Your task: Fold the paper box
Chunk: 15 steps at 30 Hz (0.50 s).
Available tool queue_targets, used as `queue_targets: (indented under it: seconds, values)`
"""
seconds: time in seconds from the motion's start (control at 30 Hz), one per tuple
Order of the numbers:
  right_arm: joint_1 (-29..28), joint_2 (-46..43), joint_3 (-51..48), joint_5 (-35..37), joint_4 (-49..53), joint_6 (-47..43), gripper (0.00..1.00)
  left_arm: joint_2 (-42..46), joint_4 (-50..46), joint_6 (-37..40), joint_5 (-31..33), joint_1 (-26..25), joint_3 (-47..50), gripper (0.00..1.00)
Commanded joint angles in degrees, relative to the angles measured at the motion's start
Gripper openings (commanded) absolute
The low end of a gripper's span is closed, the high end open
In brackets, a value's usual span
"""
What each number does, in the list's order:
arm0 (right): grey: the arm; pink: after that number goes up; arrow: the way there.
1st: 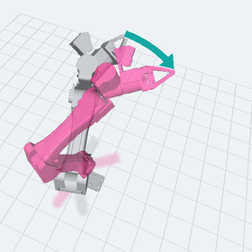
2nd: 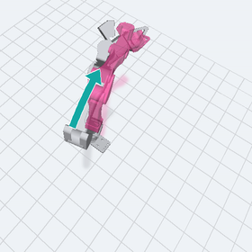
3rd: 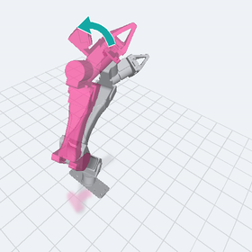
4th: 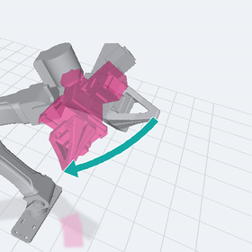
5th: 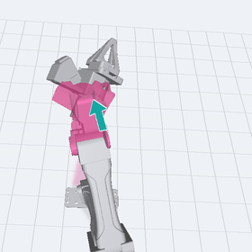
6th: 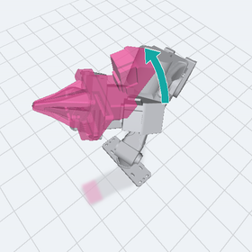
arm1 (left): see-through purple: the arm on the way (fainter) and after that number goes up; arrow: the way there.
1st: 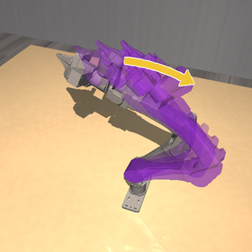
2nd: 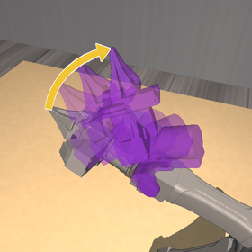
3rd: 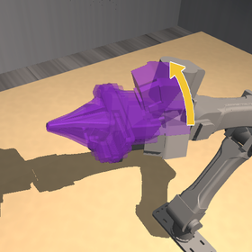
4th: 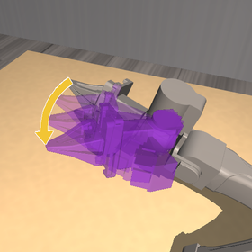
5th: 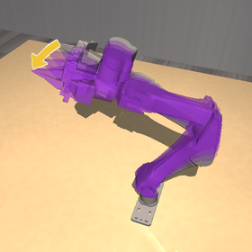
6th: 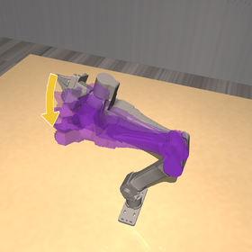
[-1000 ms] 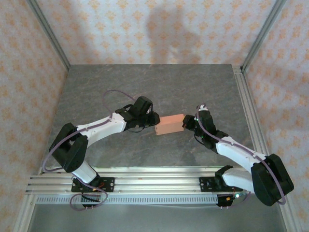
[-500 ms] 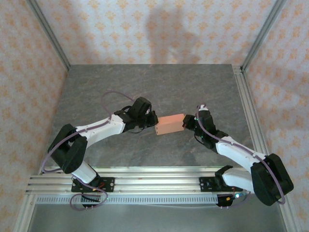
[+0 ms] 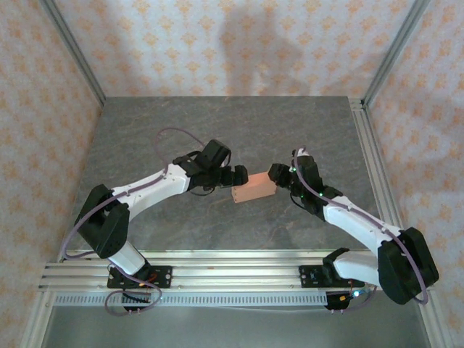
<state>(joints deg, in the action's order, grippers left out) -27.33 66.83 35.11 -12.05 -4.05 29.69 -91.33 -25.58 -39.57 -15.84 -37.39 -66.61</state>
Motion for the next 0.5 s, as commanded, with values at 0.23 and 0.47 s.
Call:
queue_targets:
  seconds: [0.23,0.47]
  values:
    - [1.2,-1.7,5.0,1.0,8.3,1.2,0.66,2.8,1.1,31.6,3.8,0.1,-4.2,1.00]
    - [2.4,-4.0,4.7,0.3,11.1,0.6,0.68,2.7,-2.4,53.6,-1.2,0.2,-4.5,0.97]
